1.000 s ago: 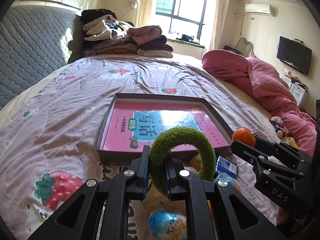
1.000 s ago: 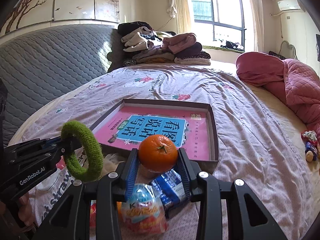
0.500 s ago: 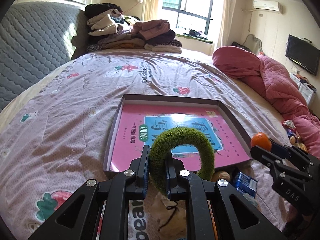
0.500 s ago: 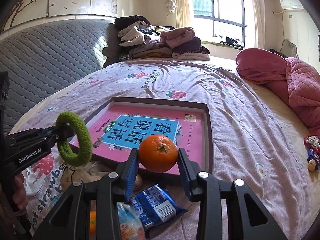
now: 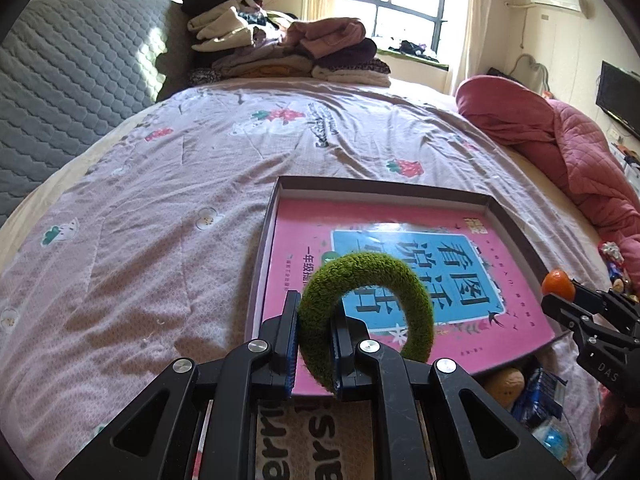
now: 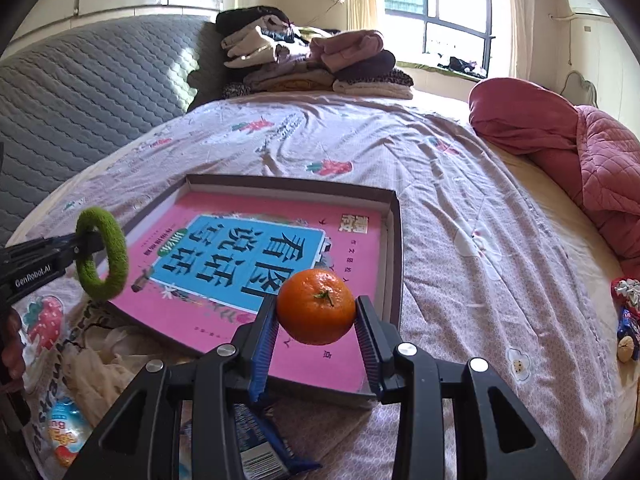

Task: Organize objects
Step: 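Carry the ring onto the book with the left tool while the right tool sets the orange there, then open both tools and pull them back from the tray toward the candy eggs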

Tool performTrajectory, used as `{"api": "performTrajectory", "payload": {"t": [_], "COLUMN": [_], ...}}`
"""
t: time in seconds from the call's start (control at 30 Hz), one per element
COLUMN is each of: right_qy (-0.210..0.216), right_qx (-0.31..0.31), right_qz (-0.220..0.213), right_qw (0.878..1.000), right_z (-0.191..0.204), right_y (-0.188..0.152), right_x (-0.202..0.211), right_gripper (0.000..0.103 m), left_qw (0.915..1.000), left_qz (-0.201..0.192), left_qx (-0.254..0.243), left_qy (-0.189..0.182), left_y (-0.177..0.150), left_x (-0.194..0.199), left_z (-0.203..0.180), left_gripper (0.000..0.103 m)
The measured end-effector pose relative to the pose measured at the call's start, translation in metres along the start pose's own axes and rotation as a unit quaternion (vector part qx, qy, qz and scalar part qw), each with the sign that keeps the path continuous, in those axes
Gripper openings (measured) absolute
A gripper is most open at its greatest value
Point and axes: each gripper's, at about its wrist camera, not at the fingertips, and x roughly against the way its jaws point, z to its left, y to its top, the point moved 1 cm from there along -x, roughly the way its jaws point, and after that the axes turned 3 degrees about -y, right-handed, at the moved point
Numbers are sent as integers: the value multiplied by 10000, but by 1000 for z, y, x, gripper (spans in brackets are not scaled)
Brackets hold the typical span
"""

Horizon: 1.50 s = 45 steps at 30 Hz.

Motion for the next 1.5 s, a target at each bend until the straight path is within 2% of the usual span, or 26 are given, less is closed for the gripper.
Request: {"api": "performTrajectory", "payload": {"t": [0.27, 0.47, 0.6, 0.9, 1.07, 1.5], "right_qy": [32, -100, -76, 21, 1, 19], "right_qx": [-53, 113, 201, 105, 102, -17], "right_qz": [359, 340, 341, 410, 342, 139], "right_qw": [9993, 9993, 9992, 9991, 9994, 9999], "right_z": [-7, -2, 2, 3, 5, 1], "right_y": [-6, -4, -4, -4, -2, 6], "right_x": [-28, -32, -34, -33, -26, -8], "right_gripper": [39, 39, 39, 40, 47, 49], "left_qw": [9992, 9980, 9975, 9975, 9977, 9988], "left_qz": [388, 615, 693, 702, 667, 463], "left_qx": [40, 19, -35, 42, 83, 136], "left_qy": [92, 106, 109, 68, 35, 19], "left_y": [1, -2, -5, -8, -7, -2], "left_x": [-36, -50, -53, -46, -38, -9], "left_z": [-1, -1, -3, 0, -1, -7], "left_gripper": [14, 14, 20, 29, 41, 43]}}
